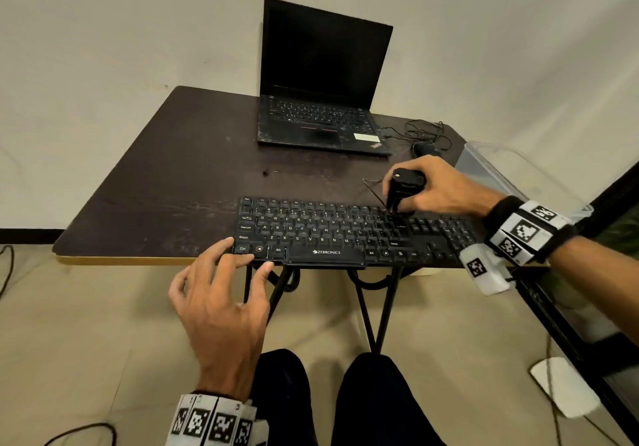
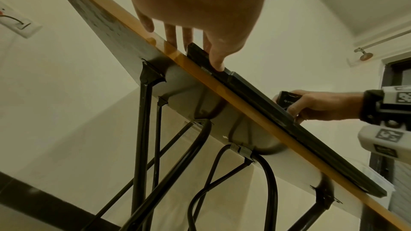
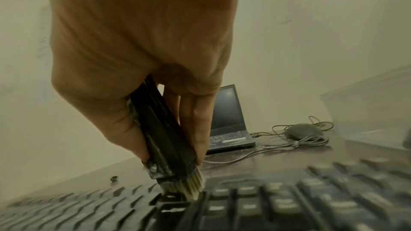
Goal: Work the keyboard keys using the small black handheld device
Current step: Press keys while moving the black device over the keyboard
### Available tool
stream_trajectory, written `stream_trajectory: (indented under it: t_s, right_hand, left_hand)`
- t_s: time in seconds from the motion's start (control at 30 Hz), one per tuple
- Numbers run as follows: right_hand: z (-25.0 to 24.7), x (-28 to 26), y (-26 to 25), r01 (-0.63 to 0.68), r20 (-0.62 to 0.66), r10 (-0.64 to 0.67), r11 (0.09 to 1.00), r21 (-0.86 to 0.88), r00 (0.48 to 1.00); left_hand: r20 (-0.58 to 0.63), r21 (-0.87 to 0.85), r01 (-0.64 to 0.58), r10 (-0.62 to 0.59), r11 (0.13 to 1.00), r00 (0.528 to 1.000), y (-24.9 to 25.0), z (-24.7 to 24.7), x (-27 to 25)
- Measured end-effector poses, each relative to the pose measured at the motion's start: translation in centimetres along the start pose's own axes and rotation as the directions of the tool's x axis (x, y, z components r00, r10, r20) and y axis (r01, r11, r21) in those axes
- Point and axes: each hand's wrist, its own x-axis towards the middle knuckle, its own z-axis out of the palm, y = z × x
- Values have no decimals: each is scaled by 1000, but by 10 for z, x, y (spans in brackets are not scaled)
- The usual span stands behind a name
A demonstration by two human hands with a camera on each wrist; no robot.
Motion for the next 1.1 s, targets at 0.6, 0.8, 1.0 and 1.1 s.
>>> stream_trajectory:
  t_s: [0.6, 0.8, 1.0, 1.1]
  right_hand:
    - [55, 41, -100, 200, 87, -199, 980, -7, 976]
    - [0, -35, -2, -111, -42, 113, 993, 43, 993]
    - [28, -20, -41, 45, -14, -43, 983, 176, 999]
    - [62, 11, -93, 165, 50, -179, 965, 203, 983]
  left_hand:
    - [12, -13, -11, 11, 1000, 1000, -3, -2, 1]
    - [-1, -32, 3, -3, 999, 1000, 0, -1, 0]
    - [-3, -66, 22, -22, 998, 1000, -2, -1, 1]
    - [1, -71, 24, -24, 997, 1000, -3, -1, 0]
